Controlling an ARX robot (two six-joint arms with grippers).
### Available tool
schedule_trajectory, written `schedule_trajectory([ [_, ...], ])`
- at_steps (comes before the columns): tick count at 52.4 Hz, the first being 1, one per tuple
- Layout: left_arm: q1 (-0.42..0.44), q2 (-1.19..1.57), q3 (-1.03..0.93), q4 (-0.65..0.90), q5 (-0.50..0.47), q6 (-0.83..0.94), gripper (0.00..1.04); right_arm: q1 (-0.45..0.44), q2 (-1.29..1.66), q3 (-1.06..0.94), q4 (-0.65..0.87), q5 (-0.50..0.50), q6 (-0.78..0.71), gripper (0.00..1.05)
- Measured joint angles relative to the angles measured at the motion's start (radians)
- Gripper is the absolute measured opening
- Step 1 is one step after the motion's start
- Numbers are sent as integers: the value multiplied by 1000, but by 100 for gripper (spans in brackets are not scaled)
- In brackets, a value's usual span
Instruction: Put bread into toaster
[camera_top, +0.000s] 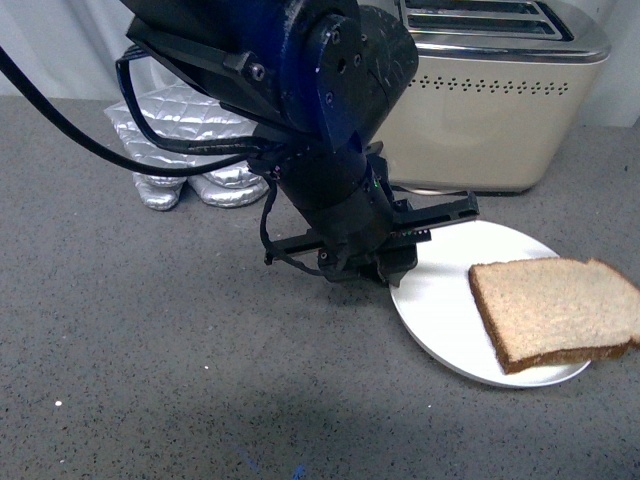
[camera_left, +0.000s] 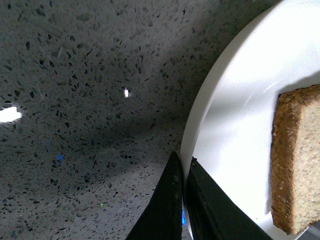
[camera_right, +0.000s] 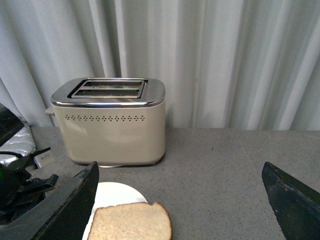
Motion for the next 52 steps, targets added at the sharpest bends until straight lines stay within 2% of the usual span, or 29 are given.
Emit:
schedule_trajectory([
  [2,-4,11,7,-15,-4,2,3,0,0,0,0,0,0,95],
  [8,-5,19,8,-27,-14,-4,25,0,0,0,0,0,0,95],
  [12,0,-11,-27,53,-27,-36,42,0,0,0,0,0,0,95],
  [18,10,-94,-110,163,-77,-43,58,0,0,0,0,0,0,95],
  [23,23,-194,-198,253,-76,-40,71,0,0,0,0,0,0,95],
  [30,42,-374,-355,352,-212,13,90,0,0,0,0,0,0,95],
  [32,56,-451,-434,406,-291,29,99,0,0,0,0,0,0,95],
  [40,131,-669,-711,613,-562,123,97,0,0,0,0,0,0,95],
  [42,152,-688,-804,813,-626,200,91,0,0,0,0,0,0,95],
  [43,159,-690,-827,867,-630,231,89,0,0,0,0,0,0,95],
  [45,183,-705,-928,1074,-623,302,82,0,0,0,0,-1,0,95],
  [48,211,-727,-1037,1268,-608,379,73,0,0,0,0,-1,0,95],
  [52,244,-786,-1137,1432,-578,441,60,0,0,0,0,0,0,95],
])
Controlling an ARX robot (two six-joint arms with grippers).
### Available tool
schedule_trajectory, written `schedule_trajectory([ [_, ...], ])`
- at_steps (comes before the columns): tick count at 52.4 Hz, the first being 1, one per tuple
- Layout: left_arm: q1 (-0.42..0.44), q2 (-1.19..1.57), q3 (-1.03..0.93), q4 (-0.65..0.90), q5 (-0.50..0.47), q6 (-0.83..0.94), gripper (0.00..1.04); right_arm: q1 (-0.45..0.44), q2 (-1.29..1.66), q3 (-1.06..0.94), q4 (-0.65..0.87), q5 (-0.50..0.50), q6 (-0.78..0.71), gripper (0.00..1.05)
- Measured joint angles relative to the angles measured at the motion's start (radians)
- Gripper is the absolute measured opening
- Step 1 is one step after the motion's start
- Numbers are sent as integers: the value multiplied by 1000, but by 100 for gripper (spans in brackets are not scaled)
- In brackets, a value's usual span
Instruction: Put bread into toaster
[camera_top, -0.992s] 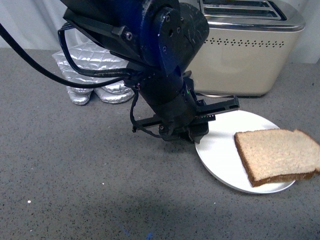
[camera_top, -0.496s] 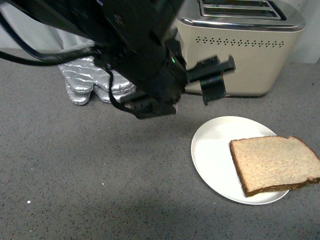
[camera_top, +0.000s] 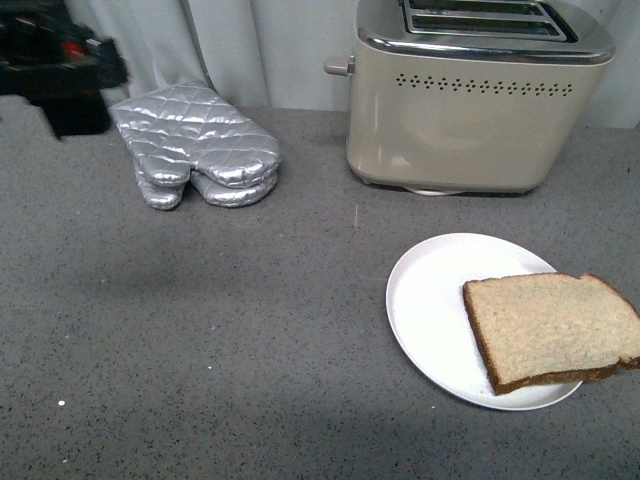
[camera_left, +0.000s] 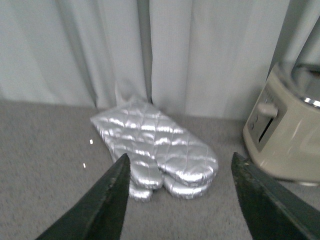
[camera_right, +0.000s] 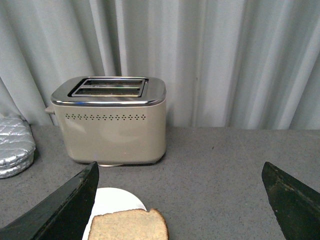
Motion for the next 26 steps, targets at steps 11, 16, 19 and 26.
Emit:
schedule_trajectory([
  [11,87,-201,-151,-4,87,56,20,0,0,0,0,0,0,95],
  [16,116,-275,-196,-38,113,60,4,0,0,0,0,0,0,95],
  [19,130,-319,-215,-59,128,63,4,0,0,0,0,0,0,95],
  [26,163,-419,-255,-121,159,67,4,0,0,0,0,0,0,95],
])
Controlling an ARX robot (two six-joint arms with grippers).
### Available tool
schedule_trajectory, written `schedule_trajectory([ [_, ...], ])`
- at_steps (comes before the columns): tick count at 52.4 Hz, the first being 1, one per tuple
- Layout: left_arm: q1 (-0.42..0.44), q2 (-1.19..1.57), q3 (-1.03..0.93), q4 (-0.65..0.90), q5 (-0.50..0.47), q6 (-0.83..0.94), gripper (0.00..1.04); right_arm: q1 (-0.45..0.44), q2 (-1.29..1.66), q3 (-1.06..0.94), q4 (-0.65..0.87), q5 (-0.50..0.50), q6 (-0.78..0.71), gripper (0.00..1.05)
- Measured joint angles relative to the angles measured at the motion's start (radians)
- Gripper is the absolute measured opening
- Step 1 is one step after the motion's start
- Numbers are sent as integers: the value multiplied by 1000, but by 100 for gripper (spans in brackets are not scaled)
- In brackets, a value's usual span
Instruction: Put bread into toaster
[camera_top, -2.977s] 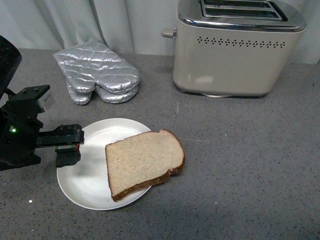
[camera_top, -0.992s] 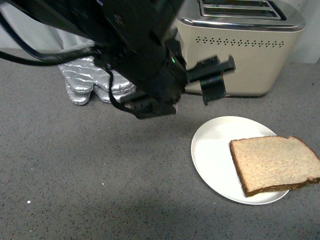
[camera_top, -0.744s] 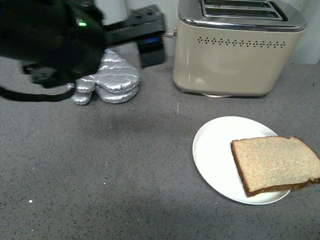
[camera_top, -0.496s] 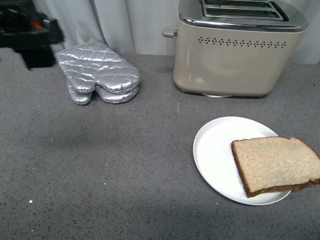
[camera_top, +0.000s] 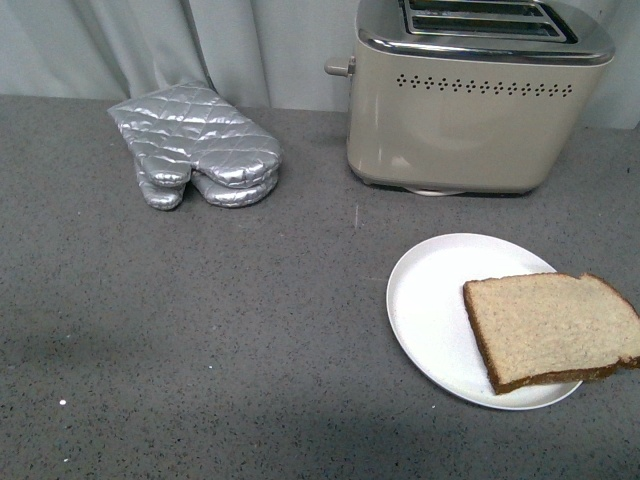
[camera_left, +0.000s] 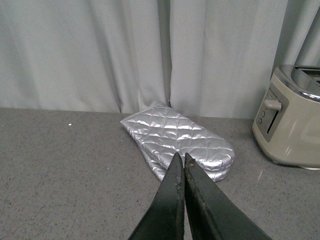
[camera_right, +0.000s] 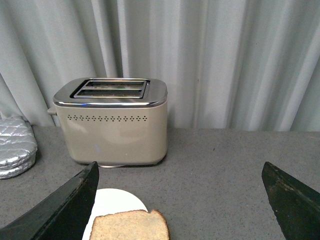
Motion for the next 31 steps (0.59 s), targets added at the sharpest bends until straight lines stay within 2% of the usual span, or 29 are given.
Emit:
schedule_trajectory([
  [14,50,-214,-56,-155,50,3,4,0,0,0,0,0,0,95],
  [18,105,-275,-69,-206,122,3,4,0,0,0,0,0,0,95],
  [31,137,-447,-80,-352,134,3,4,0,0,0,0,0,0,95],
])
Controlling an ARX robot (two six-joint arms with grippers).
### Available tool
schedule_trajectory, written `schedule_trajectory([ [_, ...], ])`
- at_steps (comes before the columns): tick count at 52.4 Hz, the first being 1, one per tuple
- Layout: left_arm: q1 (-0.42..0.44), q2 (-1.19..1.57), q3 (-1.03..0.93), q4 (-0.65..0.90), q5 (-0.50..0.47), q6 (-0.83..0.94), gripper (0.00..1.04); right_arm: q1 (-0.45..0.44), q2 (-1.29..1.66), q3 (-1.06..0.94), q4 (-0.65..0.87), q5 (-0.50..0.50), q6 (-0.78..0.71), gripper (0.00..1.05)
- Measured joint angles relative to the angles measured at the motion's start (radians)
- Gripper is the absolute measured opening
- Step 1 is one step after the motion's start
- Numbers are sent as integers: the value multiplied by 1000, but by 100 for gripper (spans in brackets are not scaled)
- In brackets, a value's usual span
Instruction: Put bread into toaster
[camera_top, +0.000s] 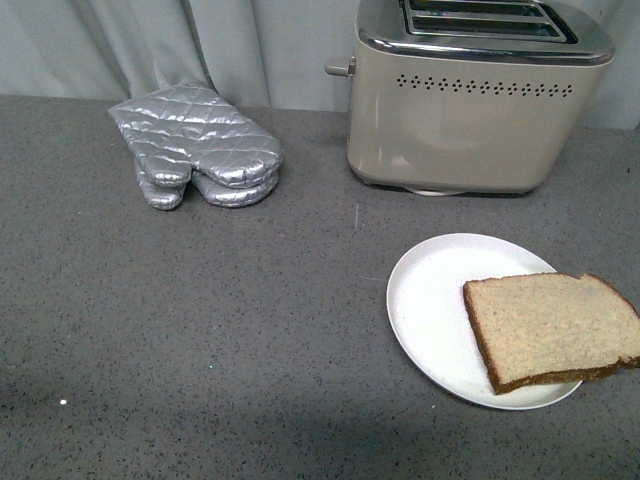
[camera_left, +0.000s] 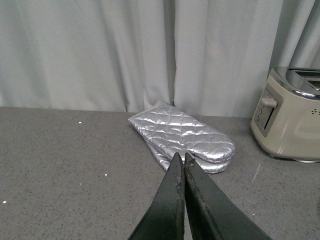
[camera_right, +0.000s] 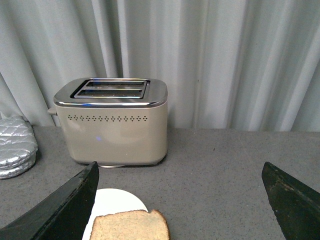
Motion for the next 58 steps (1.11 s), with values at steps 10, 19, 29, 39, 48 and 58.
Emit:
schedule_trajectory([
  [10,0,-137,-1,-124,0,0,4,0,0,0,0,0,0,95],
  [19,0,-240,-1,-220,0,0,4,0,0,0,0,0,0,95],
  [29,0,-327,-1,-304,0,0,4,0,0,0,0,0,0,95],
  [39,0,-420,-1,-396,0,0,4,0,0,0,0,0,0,95],
  [48,0,-469,-1,-445,0,0,4,0,0,0,0,0,0,95],
  [58,0,-509,-1,-485,0,0,4,0,0,0,0,0,0,95],
])
